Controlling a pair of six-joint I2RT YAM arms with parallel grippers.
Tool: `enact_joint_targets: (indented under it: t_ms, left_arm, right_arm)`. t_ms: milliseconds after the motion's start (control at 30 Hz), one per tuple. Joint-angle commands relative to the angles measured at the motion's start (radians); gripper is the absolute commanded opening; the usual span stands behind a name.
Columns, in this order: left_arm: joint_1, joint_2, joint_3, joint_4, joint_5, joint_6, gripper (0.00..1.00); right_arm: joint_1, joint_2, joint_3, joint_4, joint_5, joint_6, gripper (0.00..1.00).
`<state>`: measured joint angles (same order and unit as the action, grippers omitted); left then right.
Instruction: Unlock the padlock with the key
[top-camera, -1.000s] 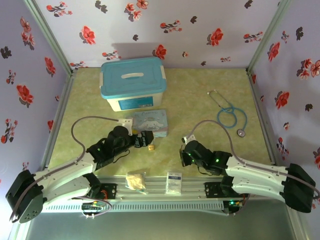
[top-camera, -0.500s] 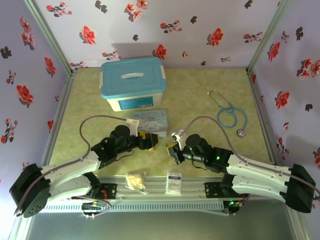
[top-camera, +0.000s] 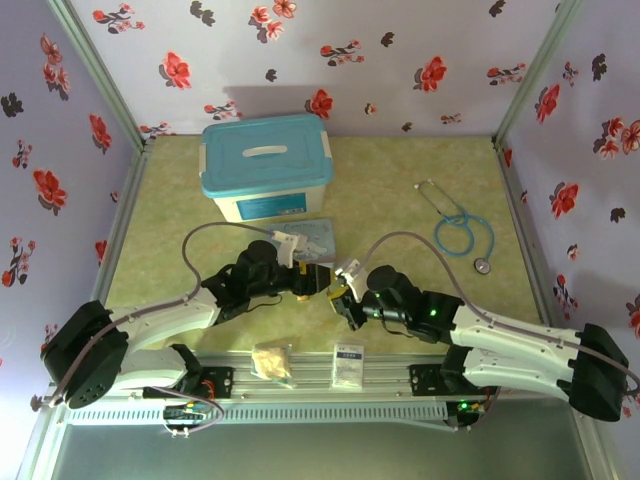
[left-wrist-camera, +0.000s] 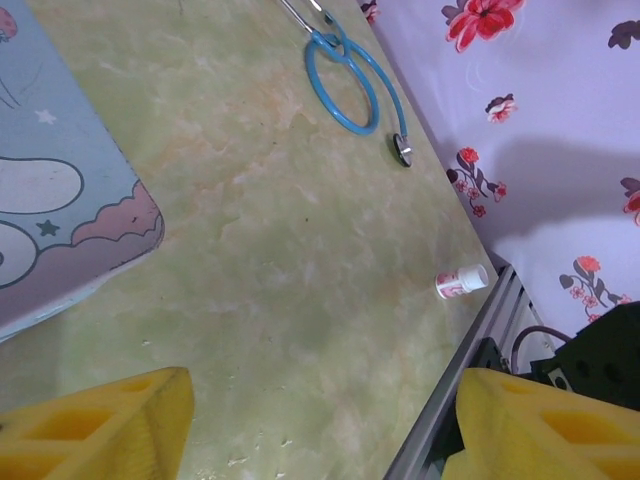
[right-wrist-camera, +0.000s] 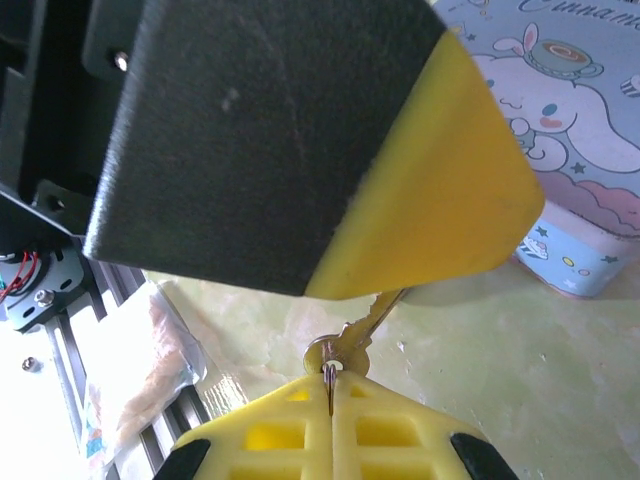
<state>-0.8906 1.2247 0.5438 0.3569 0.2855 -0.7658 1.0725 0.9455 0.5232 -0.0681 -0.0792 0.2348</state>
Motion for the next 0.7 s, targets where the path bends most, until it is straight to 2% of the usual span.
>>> enact_joint_targets:
  t_ms: [0,100,533,567,667]
  left_arm:
    - [-0.008,0.023,0.023,0.045,0.024,-0.034,0.62]
    - [-0.012,0.043,0.019,0.049,0.037,-0.052,0.52]
    - [-0.021,0.057,0.023,0.061,0.054,-0.055,0.46]
    - [-0.021,0.055,0.022,0.06,0.054,-0.053,0.44]
    - [-0.021,0.051,0.015,0.055,0.053,-0.051,0.27]
  right_arm:
    - [0.007,0.007,0.027,0.011,0.026,-0.025,0.0]
    - [0.007,0.014,0.033,0.011,0.041,-0.029,0.0]
    - [0.006,0.069,0.063,-0.001,0.084,-0.053,0.0]
    - [0.006,0.071,0.065,-0.001,0.092,-0.054,0.0]
    - [0.007,0.079,0.064,0.006,0.104,-0.058,0.0]
